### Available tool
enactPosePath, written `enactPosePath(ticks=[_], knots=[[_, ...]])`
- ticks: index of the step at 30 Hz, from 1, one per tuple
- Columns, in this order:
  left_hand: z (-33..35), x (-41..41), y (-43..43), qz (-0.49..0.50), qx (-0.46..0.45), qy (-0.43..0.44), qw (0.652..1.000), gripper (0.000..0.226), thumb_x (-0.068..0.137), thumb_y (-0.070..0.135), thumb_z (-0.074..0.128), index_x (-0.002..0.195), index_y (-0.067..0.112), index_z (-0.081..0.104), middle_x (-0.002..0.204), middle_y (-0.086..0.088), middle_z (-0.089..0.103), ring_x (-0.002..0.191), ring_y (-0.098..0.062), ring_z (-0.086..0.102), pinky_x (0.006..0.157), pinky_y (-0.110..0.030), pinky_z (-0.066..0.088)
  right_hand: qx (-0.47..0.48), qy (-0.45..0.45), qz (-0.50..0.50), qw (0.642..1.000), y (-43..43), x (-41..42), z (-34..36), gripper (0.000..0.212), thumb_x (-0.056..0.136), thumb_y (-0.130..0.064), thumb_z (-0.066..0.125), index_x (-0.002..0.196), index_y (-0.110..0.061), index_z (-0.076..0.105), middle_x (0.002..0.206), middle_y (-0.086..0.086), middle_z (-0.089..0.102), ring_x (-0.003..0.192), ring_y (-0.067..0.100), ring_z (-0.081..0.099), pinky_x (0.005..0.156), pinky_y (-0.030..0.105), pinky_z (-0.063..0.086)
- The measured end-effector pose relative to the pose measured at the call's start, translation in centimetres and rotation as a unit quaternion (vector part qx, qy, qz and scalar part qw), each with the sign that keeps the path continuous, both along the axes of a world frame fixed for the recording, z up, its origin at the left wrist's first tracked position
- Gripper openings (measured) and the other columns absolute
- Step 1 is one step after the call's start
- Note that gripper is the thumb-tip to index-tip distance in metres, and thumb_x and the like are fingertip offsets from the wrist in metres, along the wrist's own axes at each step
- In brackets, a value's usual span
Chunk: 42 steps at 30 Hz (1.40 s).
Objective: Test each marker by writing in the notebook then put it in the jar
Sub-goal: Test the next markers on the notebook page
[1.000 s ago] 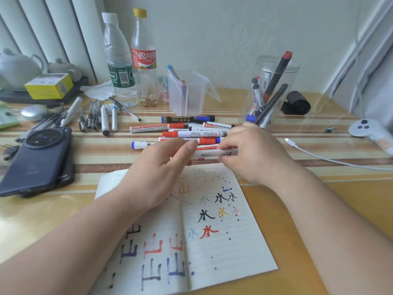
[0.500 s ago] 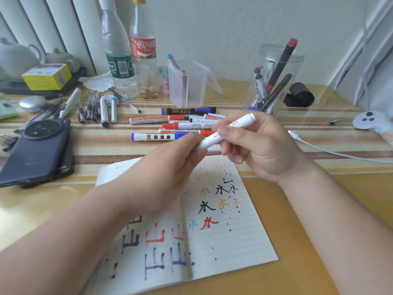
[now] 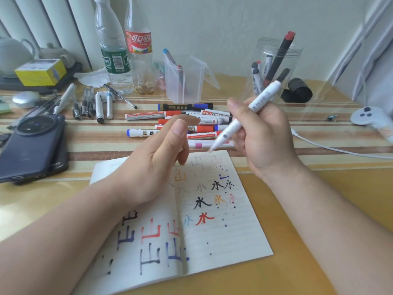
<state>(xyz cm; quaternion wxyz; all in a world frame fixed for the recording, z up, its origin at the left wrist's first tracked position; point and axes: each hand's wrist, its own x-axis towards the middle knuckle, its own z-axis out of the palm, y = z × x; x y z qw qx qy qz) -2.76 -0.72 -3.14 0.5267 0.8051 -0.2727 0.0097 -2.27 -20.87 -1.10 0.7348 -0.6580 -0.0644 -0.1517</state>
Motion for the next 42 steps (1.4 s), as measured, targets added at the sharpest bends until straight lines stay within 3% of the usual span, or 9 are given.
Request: enactPosePath(ticks=[3, 6, 9, 12, 16, 21, 27, 38, 42], knots=[[-0.1, 0.2, 0.1, -0.001, -0.017, 0.027, 0.999, 0.08, 0.08, 0.09, 0.01, 0.13, 0.043, 0.052, 0.074, 0.005, 0.056, 0.063, -0.01, 0.04, 0.067, -0.029, 0.035, -0.119, 0.014, -0.069, 0.99, 0.0, 0.0, 0.3, 0.03, 0.08, -0.028, 0.074, 0.061, -0.021, 0.051, 0.048, -0.011, 0.046, 0.046, 0.012, 0.048, 0.054, 0.026, 0.04], [0.0, 0.1, 0.0, -0.005, -0.023, 0.032, 0.999, 0.076, 0.082, 0.089, 0.013, 0.128, 0.044, 0.053, 0.075, 0.006, 0.059, 0.063, -0.011, 0.041, 0.067, -0.03, 0.035, -0.178, 0.083, 0.034, 0.98, -0.3, -1.7, 1.7, 0.031, 0.085, -0.019, 0.075, 0.064, -0.013, 0.054, 0.048, 0.001, 0.047, 0.043, 0.019, 0.046, 0.044, 0.024, 0.037], [0.3, -0.3, -0.1, -0.013, -0.018, 0.03, 0.999, 0.051, 0.095, 0.067, 0.02, 0.125, 0.043, 0.054, 0.075, 0.007, 0.06, 0.064, -0.01, 0.043, 0.066, -0.026, 0.037, -0.169, 0.152, 0.171, 0.959, -1.8, -4.6, 2.1, 0.024, 0.092, -0.018, 0.069, 0.084, 0.004, 0.068, 0.063, 0.02, 0.063, 0.056, 0.033, 0.063, 0.043, 0.029, 0.048], [0.5, -0.9, 0.0, -0.046, 0.023, 0.04, 0.998, 0.034, 0.096, 0.035, 0.034, 0.125, 0.043, 0.05, 0.082, 0.008, 0.063, 0.069, -0.014, 0.047, 0.07, -0.031, 0.039, -0.119, 0.192, 0.225, 0.948, -2.9, -6.8, 0.5, 0.021, 0.085, -0.016, 0.069, 0.095, 0.001, 0.074, 0.082, 0.026, 0.069, 0.076, 0.039, 0.069, 0.053, 0.037, 0.056], [0.6, -1.5, -0.1, -0.094, 0.093, 0.024, 0.991, 0.045, 0.089, 0.017, 0.035, 0.127, 0.04, 0.043, 0.089, 0.013, 0.064, 0.071, -0.026, 0.048, 0.07, -0.041, 0.045, -0.129, 0.17, 0.169, 0.962, -2.8, -7.8, -2.1, 0.007, 0.077, -0.007, 0.068, 0.084, -0.007, 0.067, 0.064, 0.017, 0.059, 0.058, 0.03, 0.06, 0.05, 0.033, 0.05], [0.1, -1.4, -0.3, -0.102, 0.154, -0.018, 0.983, 0.041, 0.101, 0.008, 0.037, 0.133, 0.034, 0.039, 0.096, 0.016, 0.063, 0.086, -0.012, 0.063, 0.076, -0.031, 0.05, -0.192, 0.122, 0.106, 0.968, -2.5, -8.0, -2.6, 0.006, 0.072, -0.008, 0.062, 0.075, -0.006, 0.057, 0.048, 0.006, 0.052, 0.04, 0.031, 0.058, 0.047, 0.036, 0.04], [0.5, -1.4, -0.5, -0.099, 0.112, 0.0, 0.989, 0.035, 0.104, 0.011, 0.04, 0.132, 0.032, 0.042, 0.097, 0.012, 0.063, 0.084, -0.013, 0.073, 0.074, -0.036, 0.06, -0.184, 0.16, 0.134, 0.961, -2.8, -8.4, -2.4, 0.006, 0.077, -0.011, 0.065, 0.079, -0.009, 0.07, 0.064, 0.017, 0.066, 0.055, 0.032, 0.066, 0.043, 0.035, 0.052], [0.4, -1.6, -0.9, -0.086, 0.13, -0.017, 0.988, 0.032, 0.102, 0.015, 0.05, 0.127, 0.034, 0.048, 0.096, 0.016, 0.062, 0.081, -0.008, 0.073, 0.073, -0.036, 0.06, -0.249, 0.148, 0.119, 0.95, -2.5, -8.5, -2.3, 0.004, 0.076, -0.016, 0.067, 0.073, -0.015, 0.065, 0.054, 0.009, 0.06, 0.041, 0.022, 0.055, 0.038, 0.027, 0.042], [0.7, -1.7, -1.1, -0.08, 0.178, -0.036, 0.98, 0.027, 0.099, 0.019, 0.056, 0.118, 0.039, 0.055, 0.097, 0.025, 0.064, 0.078, 0.004, 0.069, 0.075, -0.024, 0.054, -0.261, 0.152, 0.12, 0.946, -2.2, -8.6, -2.3, 0.007, 0.078, -0.015, 0.069, 0.072, -0.014, 0.064, 0.055, 0.009, 0.06, 0.042, 0.017, 0.055, 0.038, 0.027, 0.042]])
